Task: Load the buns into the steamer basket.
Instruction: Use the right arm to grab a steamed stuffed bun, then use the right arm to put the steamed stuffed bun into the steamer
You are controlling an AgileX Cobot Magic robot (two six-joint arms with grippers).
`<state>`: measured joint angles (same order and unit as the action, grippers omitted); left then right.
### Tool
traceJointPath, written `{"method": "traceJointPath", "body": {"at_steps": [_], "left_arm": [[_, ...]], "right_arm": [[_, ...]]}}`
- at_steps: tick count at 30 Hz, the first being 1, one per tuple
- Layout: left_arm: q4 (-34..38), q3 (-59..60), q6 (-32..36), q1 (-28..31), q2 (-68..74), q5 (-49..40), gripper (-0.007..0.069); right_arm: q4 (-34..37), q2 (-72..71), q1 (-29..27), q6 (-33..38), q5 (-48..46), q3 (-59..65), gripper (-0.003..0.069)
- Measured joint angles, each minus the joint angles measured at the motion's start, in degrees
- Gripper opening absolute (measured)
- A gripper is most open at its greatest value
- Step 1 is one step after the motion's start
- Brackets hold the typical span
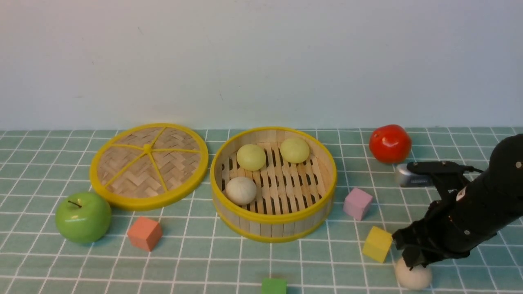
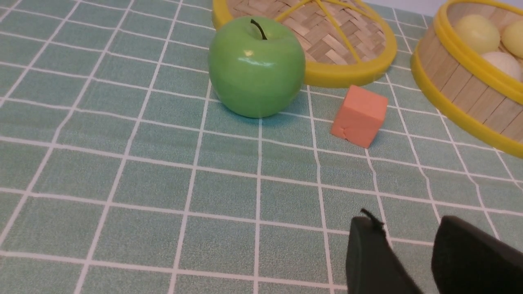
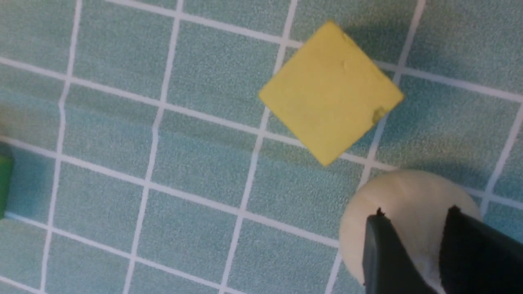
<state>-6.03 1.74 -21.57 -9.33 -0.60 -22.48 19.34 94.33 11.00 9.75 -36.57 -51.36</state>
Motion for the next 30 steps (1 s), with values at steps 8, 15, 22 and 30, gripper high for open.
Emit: {"method": "traceJointPath", "body": {"at_steps": [8,15,22,30], "left_arm": [[0.0,0.0,0.0,0.0,0.0,0.0,0.0233],[0.0,0.0,0.0,0.0,0.0,0.0,0.0237],[0.0,0.0,0.0,0.0,0.0,0.0,0.0237],[-0.2,0.0,0.0,0.0,0.0,0.0,0.0237]], "right_arm": [[-1.9,0.5,0.0,0.0,0.4,0.0,0.01],[-1.4,0.5,0.0,0.0,-1.7,-1.2,-0.0009],[0.0,-1.3,0.0,0.0,-11.0,-14.0,-0.001],[8.6,3.2,3.3,3.7,-10.9,-32.2,-0.001]]}}
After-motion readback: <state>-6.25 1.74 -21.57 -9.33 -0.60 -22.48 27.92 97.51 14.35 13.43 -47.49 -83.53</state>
